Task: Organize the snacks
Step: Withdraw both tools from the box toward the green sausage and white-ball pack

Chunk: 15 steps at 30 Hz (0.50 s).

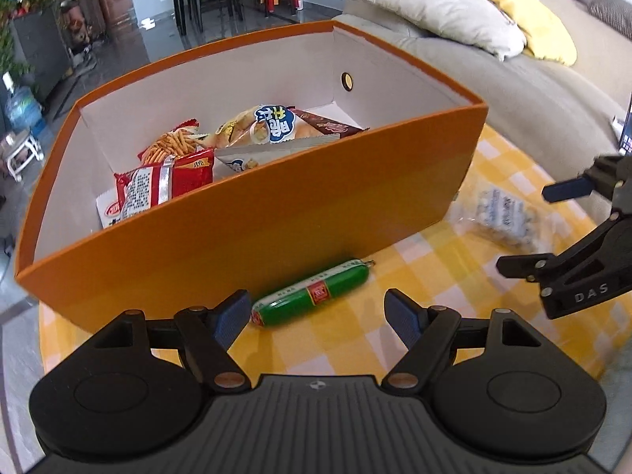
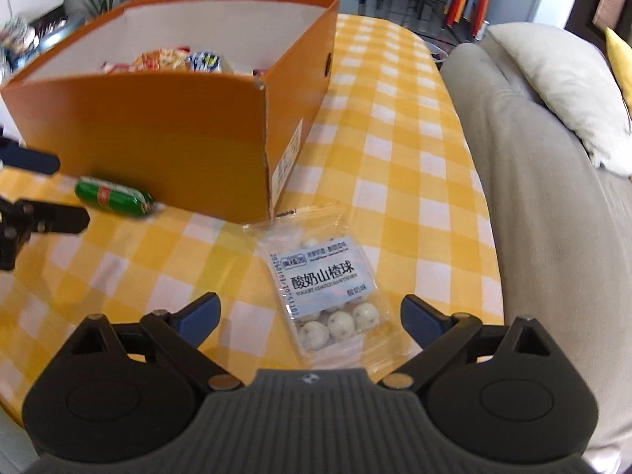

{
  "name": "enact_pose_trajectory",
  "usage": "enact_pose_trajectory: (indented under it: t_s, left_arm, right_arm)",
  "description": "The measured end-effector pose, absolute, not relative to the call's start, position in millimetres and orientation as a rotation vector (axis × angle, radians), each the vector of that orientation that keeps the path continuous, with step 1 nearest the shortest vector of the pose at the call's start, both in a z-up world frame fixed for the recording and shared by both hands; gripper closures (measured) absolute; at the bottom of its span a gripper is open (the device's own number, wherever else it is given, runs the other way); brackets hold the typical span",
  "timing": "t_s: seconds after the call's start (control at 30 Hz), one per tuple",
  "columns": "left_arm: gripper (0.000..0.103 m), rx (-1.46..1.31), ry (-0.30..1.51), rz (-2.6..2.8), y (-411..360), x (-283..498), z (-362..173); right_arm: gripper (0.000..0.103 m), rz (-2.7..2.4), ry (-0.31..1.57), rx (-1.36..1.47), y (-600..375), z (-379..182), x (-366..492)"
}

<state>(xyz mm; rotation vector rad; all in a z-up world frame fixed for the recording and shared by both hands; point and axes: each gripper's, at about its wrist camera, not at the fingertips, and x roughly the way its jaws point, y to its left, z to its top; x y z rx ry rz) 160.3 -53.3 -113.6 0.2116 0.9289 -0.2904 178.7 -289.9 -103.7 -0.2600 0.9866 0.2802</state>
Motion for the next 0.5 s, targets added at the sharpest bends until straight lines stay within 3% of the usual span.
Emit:
enact_pose_trajectory:
  t_s: [0.23, 0.33, 0.5]
  left_arm:
    - [0.01, 0.26, 0.955, -0.336, -59, 172, -128]
    - [0.002, 0.245, 0.966, -0.355, -60, 174, -130]
    - [0.0, 0.259, 0.975, -0.376, -64, 173, -134]
  right_arm:
    - [0.008, 0.282, 0.988, -0.251, -291, -107, 191]
    - [0.008, 0.276, 0.996, -0.237, -292, -110, 197]
    - [0.008, 0.275, 1.012, -0.21, -292, -114, 202]
